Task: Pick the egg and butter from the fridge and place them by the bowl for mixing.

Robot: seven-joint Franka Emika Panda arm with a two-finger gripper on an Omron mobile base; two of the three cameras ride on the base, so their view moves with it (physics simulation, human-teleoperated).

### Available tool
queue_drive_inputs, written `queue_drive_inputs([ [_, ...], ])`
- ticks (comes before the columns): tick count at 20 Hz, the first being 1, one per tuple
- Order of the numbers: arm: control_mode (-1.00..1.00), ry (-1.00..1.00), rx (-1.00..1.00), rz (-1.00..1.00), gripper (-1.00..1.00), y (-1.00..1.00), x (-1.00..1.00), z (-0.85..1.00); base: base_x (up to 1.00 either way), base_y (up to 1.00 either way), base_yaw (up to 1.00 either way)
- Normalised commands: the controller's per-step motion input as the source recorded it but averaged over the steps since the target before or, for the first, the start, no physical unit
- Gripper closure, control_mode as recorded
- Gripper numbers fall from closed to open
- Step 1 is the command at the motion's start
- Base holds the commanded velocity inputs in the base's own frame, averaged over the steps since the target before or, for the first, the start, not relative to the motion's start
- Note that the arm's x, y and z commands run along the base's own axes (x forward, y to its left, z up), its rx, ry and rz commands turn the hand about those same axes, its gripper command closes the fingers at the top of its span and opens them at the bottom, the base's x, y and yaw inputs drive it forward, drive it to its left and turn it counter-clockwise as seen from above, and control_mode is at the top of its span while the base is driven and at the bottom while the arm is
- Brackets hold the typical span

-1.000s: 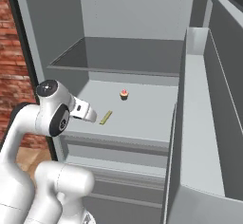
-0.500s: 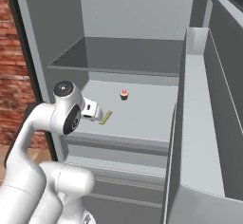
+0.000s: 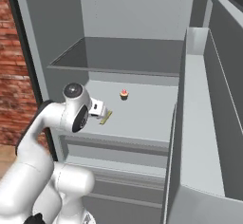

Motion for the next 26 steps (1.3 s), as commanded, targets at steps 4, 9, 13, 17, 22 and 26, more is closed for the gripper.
queue_drive_inputs([
  [4, -1.00, 0.06, 0.00, 0.00, -1.00, -0.15, 0.53, -0.05, 0.00, 0.00, 0.00],
  [9, -1.00, 0.07, 0.00, 0.00, -1.00, -0.17, 0.48, -0.12, 0.00, 0.00, 0.00],
  [13, -1.00, 0.03, 0.00, 0.00, -1.00, -0.09, 0.26, -0.27, 0.00, 0.00, 0.00],
  [17, -1.00, 0.00, 0.00, 0.00, -1.00, -0.09, 0.07, -0.43, 0.00, 0.00, 0.00],
  [22, -1.00, 0.00, -0.02, 0.00, -1.00, -0.07, 0.11, -0.51, 0.00, 0.00, 0.00],
  [26, -1.00, 0.00, 0.00, 0.00, -1.00, 0.00, 0.25, -0.31, 0.00, 0.00, 0.00],
])
